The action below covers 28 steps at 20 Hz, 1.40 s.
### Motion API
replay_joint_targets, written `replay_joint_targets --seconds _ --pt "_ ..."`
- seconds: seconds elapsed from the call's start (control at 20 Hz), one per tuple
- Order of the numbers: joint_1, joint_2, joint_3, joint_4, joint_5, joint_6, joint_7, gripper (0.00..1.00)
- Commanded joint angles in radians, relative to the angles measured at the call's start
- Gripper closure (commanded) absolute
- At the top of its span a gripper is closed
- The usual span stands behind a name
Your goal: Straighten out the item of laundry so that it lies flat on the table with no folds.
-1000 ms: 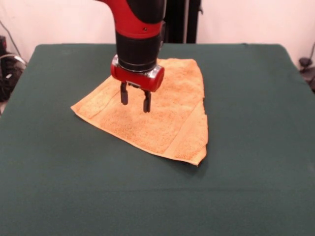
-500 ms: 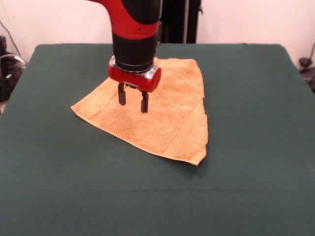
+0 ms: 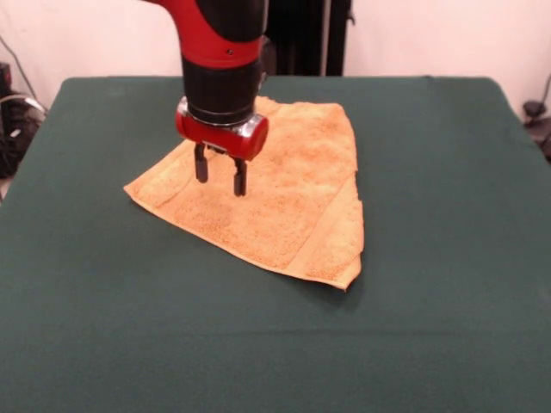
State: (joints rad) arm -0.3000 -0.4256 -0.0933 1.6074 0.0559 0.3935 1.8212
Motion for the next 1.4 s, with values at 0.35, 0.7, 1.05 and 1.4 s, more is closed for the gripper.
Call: replay_joint_targets --seconds 0.35,0.7,1.05,1.4 --pt "-0.14 0.084 0.202 0.038 -0.15 -0.093 -0.042 0.0" --pt "-0.162 0.109 0.226 0.002 -0.204 -0.086 -0.009 0.0" --pt "-0.153 0.108 0.224 -0.006 -0.221 -0.081 0.02 0.0" --pt "-0.145 0.092 0.218 -0.006 -0.212 -0.045 0.024 0.0"
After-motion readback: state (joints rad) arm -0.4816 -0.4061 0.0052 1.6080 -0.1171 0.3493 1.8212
